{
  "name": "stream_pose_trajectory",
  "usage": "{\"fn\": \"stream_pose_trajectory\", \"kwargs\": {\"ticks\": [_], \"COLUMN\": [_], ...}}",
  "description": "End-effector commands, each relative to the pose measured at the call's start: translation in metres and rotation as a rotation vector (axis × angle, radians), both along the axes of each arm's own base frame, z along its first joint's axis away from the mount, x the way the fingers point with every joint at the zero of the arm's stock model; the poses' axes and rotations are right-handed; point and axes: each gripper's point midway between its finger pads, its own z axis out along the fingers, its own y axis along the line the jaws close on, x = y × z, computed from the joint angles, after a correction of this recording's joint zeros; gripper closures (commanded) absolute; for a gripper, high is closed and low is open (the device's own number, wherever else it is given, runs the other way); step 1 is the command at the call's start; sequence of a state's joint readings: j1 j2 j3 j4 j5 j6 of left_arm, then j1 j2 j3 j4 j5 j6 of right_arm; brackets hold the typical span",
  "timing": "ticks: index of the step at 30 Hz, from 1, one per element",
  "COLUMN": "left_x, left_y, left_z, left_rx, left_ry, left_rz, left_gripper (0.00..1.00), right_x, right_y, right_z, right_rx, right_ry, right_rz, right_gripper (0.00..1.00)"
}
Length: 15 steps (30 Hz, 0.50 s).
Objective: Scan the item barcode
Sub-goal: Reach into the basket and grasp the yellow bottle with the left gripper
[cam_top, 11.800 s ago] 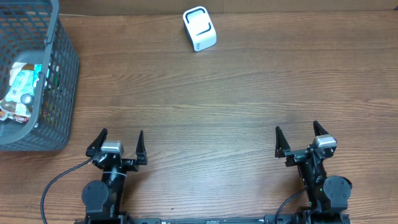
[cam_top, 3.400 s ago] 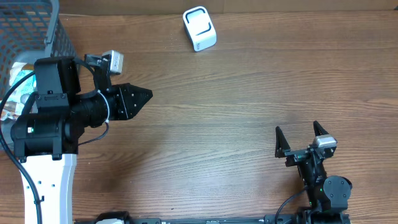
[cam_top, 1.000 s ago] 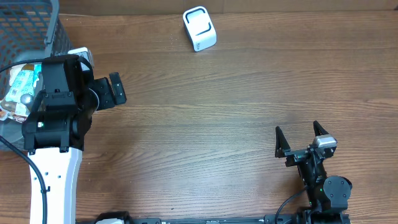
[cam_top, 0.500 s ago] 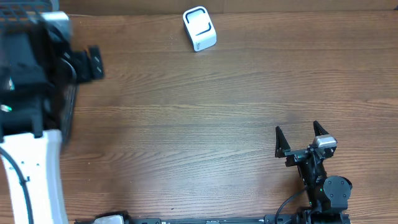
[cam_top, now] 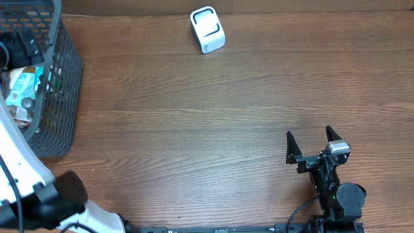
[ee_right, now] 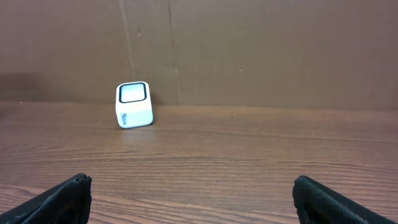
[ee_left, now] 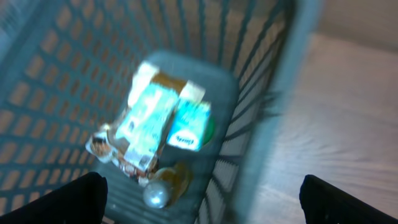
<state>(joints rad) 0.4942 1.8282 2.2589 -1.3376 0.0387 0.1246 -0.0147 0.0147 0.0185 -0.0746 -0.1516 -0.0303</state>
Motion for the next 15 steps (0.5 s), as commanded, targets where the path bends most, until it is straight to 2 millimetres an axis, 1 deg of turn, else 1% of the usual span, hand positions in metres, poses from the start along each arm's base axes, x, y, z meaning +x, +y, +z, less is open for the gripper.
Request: {"fn": "stream_pose_trajectory", "kwargs": {"ticks": [1, 6, 9, 12, 15], "left_x": [-0.003, -0.012, -0.016, -0.02, -0.023], "left_y": [0.017, 0.043, 0.056, 0.062, 0.063], "left_z": [-0.025, -0.06, -0.079, -0.1, -0.123], "left_rx": [-0.03, -0.05, -0.082, -0.138, -0.179], "left_ry": [0.069, 0.173, 0.212, 0.251, 0.302], "left_rz": [-0.074, -0.088, -0.069, -0.058, -0.046], "left_gripper": [0.0, 0.0, 0.03, 0.04, 0.07], "right_x": [0.0, 0.0, 0.0, 0.0, 0.0], "right_y": [-0.002, -0.002, -0.002, -0.002, -0.002], "right_z": [-0.002, -0.002, -0.002, -0.002, -0.002], "right_rx": [-0.004, -0.004, -0.004, -0.004, -0.004], "right_ry": [-0.006, -0.006, -0.006, -0.006, -0.006], "right_rz": [-0.009, -0.009, -0.009, -0.009, -0.009], "right_gripper": [0.0, 0.0, 0.0, 0.0, 0.0]}}
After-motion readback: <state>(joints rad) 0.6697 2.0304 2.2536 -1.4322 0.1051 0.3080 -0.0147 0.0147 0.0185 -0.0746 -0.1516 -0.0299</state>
